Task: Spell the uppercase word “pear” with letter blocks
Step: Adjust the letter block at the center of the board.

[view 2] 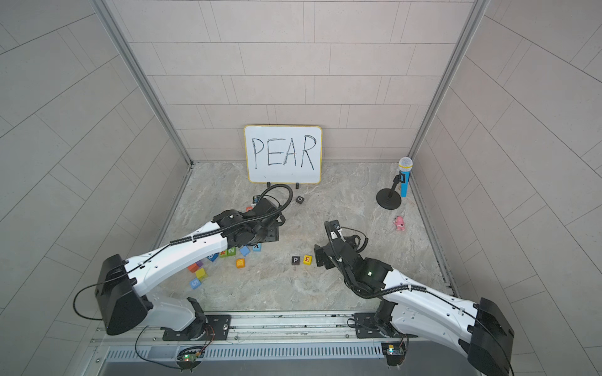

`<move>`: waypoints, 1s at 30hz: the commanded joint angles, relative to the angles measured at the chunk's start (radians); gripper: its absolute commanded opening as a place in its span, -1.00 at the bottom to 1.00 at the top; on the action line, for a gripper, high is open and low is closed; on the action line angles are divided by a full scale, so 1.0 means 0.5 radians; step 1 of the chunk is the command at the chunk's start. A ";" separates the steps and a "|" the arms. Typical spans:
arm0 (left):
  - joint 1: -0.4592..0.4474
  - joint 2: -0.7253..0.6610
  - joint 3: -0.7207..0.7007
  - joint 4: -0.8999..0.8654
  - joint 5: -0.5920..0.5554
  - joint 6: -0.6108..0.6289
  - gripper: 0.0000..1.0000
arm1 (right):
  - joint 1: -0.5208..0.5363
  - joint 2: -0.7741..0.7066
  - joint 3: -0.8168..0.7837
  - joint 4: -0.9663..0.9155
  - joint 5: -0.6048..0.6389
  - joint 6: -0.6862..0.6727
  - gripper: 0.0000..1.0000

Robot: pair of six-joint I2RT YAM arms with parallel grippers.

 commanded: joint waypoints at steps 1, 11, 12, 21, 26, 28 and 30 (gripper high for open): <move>0.083 -0.128 -0.121 -0.087 0.010 0.083 0.48 | 0.013 0.110 0.100 -0.308 -0.071 0.338 1.00; 0.292 -0.299 -0.349 0.035 0.144 0.210 0.58 | 0.017 0.596 0.283 -0.180 -0.379 0.535 0.73; 0.297 -0.286 -0.349 0.033 0.144 0.210 0.58 | 0.017 0.655 0.321 -0.195 -0.400 0.527 0.73; 0.343 -0.275 -0.405 0.107 0.192 0.256 0.60 | 0.020 1.014 0.471 -0.168 -0.507 0.500 0.67; 0.354 -0.272 -0.429 0.129 0.205 0.255 0.60 | 0.020 1.157 0.541 -0.235 -0.427 0.413 0.66; 0.358 -0.275 -0.435 0.131 0.205 0.256 0.61 | 0.020 1.202 0.555 -0.244 -0.417 0.389 0.64; 0.361 -0.280 -0.439 0.139 0.211 0.255 0.61 | 0.020 1.235 0.564 -0.245 -0.406 0.375 0.64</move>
